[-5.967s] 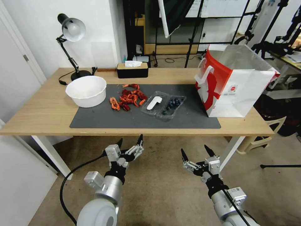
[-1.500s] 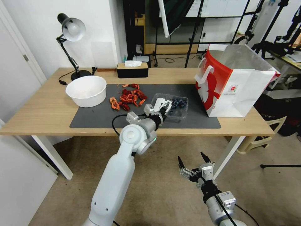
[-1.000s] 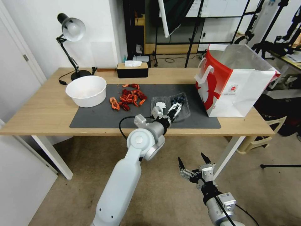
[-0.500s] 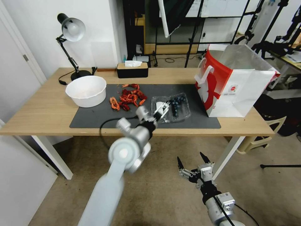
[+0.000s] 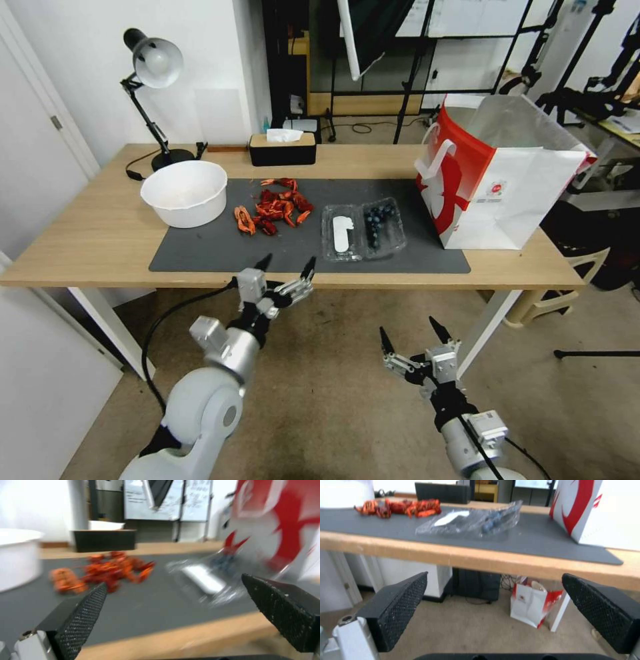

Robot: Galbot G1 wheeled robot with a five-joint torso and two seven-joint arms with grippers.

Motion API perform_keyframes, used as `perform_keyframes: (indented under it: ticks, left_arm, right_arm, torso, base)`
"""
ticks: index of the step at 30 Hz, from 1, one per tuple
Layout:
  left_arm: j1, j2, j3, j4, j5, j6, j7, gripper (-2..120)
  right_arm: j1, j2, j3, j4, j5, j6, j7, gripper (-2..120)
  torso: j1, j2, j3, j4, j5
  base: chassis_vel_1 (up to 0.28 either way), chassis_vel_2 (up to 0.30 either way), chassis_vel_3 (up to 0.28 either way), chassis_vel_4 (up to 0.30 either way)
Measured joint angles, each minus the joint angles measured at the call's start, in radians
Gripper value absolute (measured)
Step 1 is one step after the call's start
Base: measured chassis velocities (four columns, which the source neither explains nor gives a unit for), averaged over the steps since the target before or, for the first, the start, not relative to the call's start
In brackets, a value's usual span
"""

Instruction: Close the takeout container lid, then place the container into the takeout bag.

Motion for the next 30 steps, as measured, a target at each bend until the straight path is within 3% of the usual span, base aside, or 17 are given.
perform_keyframes:
  ticks: [2,6,30]
  left_arm:
    - [0.065,-0.01,-0.038,0.015,0.1,-0.041,-0.01,100]
    - [0.116,-0.016,-0.059,0.027,0.135,-0.068,-0.026,100]
    - [0.136,-0.051,-0.053,0.053,0.143,-0.089,-0.044,100]
  right_arm:
    - [0.001,-0.001,0.013,0.008,0.032,0.007,-0.004,100]
    - [-0.002,0.002,0.034,0.013,0.077,0.025,-0.011,100]
    - [0.007,0.009,0.054,0.011,0.108,0.034,-0.019,100]
  torso:
    - [0.0,0.0,0.0,0.0005,-0.0002]
    - [0.0,0.0,0.0,0.0004,-0.0001]
    - [0.0,0.0,0.0,0.0002,-0.0001]
  base:
    - [0.0,0.0,0.0,0.0]
    - [0.0,0.0,0.0,0.0]
    - [0.0,0.0,0.0,0.0]
